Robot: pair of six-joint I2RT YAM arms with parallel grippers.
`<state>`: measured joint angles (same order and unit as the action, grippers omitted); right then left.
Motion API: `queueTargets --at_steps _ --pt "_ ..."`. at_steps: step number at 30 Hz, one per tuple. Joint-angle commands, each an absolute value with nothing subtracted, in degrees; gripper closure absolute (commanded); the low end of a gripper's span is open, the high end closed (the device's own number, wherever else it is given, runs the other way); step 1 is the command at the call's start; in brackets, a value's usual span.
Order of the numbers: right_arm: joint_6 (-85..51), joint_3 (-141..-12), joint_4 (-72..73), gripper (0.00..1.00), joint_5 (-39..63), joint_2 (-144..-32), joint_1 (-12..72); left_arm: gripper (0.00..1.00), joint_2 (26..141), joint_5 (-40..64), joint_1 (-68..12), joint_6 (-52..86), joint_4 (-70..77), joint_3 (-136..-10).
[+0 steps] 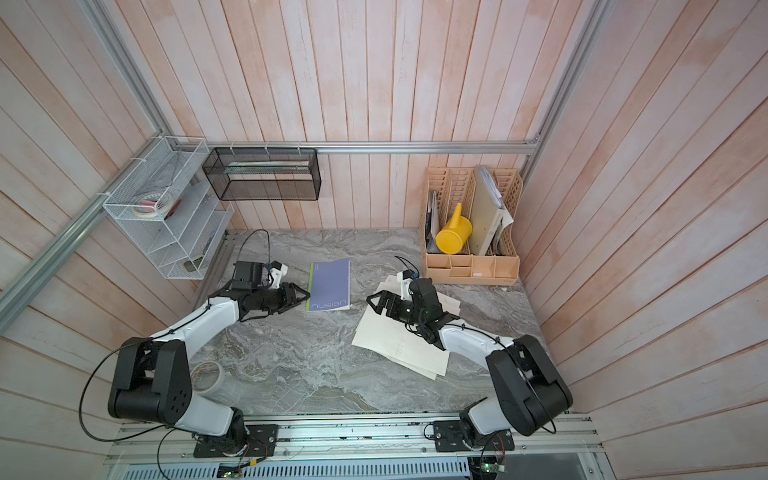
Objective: Close the notebook
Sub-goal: Place the notebook at the center of the board, then close the notebook at the center of the board.
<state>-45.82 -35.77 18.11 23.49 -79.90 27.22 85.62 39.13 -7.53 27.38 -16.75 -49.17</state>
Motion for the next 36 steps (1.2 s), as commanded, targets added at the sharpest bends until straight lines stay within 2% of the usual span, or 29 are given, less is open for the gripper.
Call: queueTargets --at_steps 1,9,16,36 --pt "-43.6 -32.3 10.3 0.02 20.3 -73.9 24.2 0.49 82.3 46.7 -11.0 34.8 -9.8 -42.7" --pt "-44.2 -21.0 6.2 0.02 18.6 -59.0 16.7 0.49 75.2 45.7 -20.9 49.7 2.7 -31.5" --pt "-44.2 -15.3 3.0 0.02 20.9 -51.2 11.0 0.49 76.8 45.5 -25.2 55.4 9.5 -27.5" --pt "-45.0 -11.0 1.5 0.02 20.5 -49.4 10.5 0.49 79.9 43.0 -31.4 61.1 15.1 -25.8"
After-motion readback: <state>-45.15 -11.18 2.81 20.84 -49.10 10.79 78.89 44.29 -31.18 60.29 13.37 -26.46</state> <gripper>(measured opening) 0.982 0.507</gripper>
